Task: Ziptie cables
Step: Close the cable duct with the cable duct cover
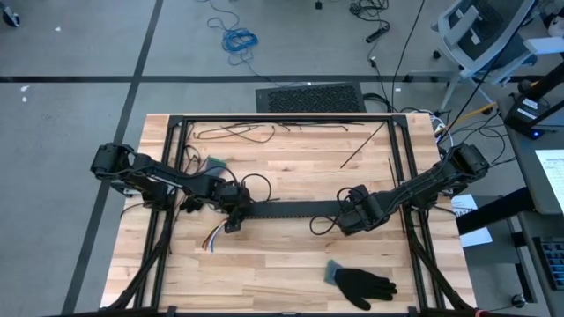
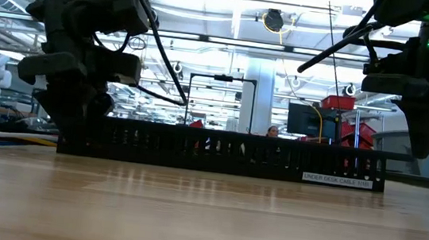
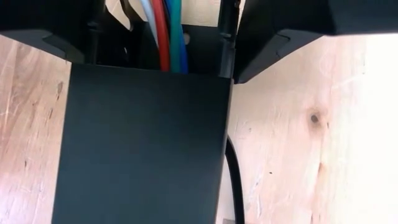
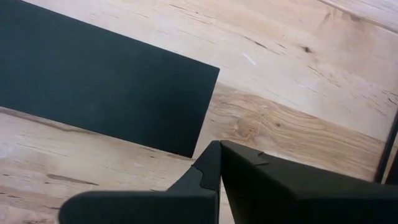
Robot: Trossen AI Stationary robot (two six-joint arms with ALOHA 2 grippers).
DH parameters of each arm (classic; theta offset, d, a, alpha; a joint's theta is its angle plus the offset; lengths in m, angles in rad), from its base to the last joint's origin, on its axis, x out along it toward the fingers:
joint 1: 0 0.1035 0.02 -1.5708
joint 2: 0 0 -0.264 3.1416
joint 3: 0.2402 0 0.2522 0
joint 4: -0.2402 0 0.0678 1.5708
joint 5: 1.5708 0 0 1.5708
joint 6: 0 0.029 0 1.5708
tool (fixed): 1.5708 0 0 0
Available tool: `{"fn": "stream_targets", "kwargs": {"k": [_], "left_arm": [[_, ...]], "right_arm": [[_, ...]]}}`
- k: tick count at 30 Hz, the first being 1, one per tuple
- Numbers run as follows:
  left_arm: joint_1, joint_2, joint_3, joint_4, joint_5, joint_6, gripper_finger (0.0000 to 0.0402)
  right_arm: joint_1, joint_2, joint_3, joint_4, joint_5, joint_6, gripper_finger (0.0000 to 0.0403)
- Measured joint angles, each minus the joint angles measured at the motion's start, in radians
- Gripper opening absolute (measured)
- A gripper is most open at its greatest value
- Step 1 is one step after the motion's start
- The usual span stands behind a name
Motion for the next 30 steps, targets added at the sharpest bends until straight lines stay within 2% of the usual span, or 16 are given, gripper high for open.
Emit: {"fn": "stream_targets", "kwargs": {"k": [9,25,30], "left_arm": [[0.000,0.000,0.000,0.006,0.000,0.008,0.0255],[0.001,0.000,0.000,0.006,0.013,0.008,0.0253],[0.001,0.001,0.000,0.006,0.014,0.025,0.0253]], "right_arm": [[0.000,0.000,0.000,0.000,0.000,0.000,0.0000],[-0.001,-0.003,0.000,-0.001,0.005,-0.004,0.0000],[-0.013,-0.037,0.000,-0.088,0.039,0.060,0.0000]]}}
